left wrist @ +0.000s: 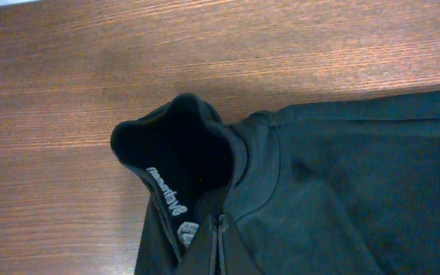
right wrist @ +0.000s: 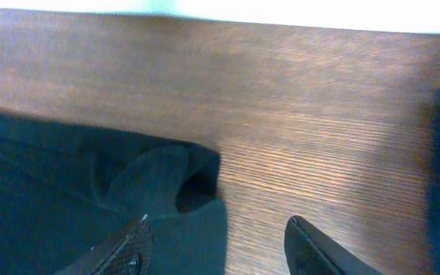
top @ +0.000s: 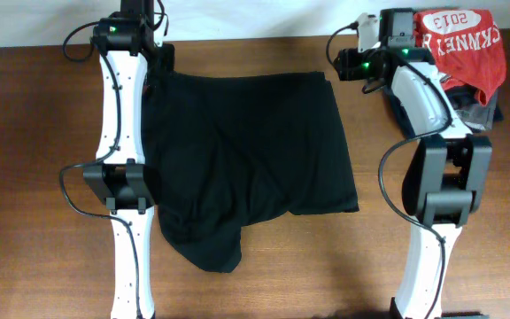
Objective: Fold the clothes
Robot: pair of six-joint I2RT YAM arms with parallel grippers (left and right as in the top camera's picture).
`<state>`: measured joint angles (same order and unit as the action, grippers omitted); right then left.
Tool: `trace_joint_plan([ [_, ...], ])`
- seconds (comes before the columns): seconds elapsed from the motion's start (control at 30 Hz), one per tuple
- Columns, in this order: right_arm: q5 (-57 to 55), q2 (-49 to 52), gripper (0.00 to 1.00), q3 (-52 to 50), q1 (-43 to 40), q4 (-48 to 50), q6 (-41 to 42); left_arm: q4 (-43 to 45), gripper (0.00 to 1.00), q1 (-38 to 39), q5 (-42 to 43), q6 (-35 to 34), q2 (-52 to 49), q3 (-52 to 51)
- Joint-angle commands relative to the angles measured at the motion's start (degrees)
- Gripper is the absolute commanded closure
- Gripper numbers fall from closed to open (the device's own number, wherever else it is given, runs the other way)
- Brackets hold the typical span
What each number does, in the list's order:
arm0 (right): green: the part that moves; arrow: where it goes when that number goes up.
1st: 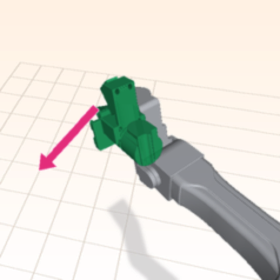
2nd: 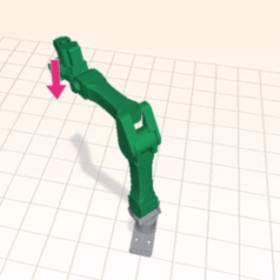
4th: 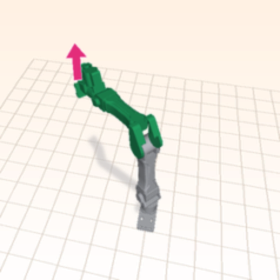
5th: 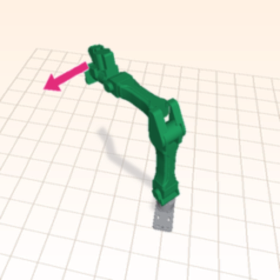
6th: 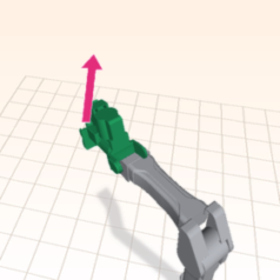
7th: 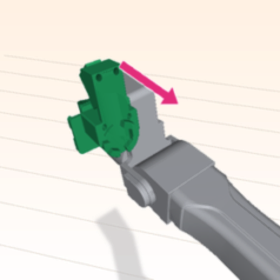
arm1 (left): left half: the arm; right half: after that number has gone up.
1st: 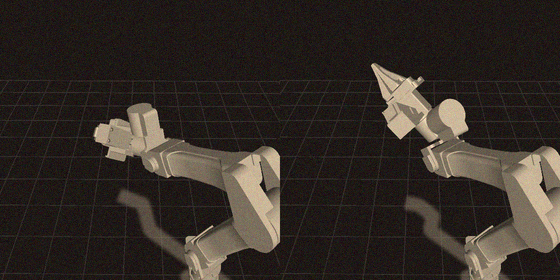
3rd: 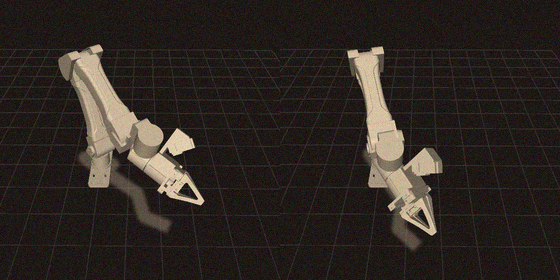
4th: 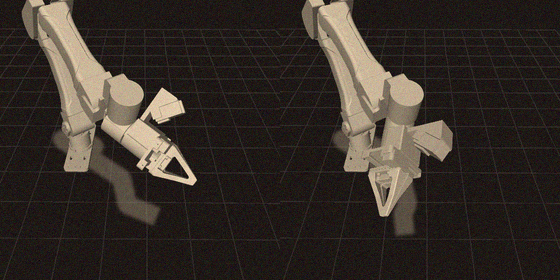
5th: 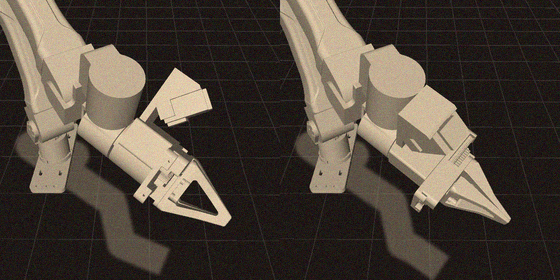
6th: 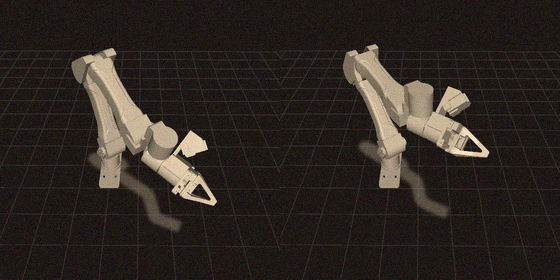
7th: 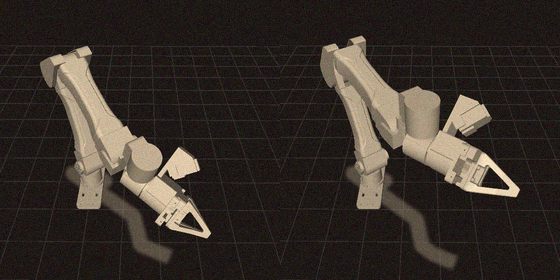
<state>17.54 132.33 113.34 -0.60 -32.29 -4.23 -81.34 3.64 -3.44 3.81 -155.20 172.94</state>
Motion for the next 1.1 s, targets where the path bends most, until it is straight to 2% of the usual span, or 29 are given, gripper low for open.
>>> trace_joint_plan([
  [0.0,3.1,3.7,0.4,0.5,2.1,1.2,-2.6,0.3,0.99,0.0,-0.2,-0.5,0.3,1.0],
  [0.3,3.0,9.2,0.42,0.5,5.6,5.1,-3.0,0.2,0.99,0.0,-0.5,-0.5,0.3,1.0],
  [0.47,2.8,9.2,0.78,0.6,5.5,5.1,-3.0,0.3,0.99,0.0,-0.5,-0.5,0.3,1.0],
  [0.57,2.6,8.8,0.96,0.9,4.7,4.8,-1.8,0.8,0.99,0.0,-0.5,-0.5,0.3,1.0],
  [0.77,2.6,5.7,0.96,3.8,2.2,-0.8,-1.3,1.6,0.99,0.0,-1.0,-0.5,0.3,1.5],
  [1.07,2.7,-0.9,0.96,12.2,-1.4,-18.1,-1.3,-0.8,0.99,-0.1,-2.3,-0.5,1.3,7.0],
])
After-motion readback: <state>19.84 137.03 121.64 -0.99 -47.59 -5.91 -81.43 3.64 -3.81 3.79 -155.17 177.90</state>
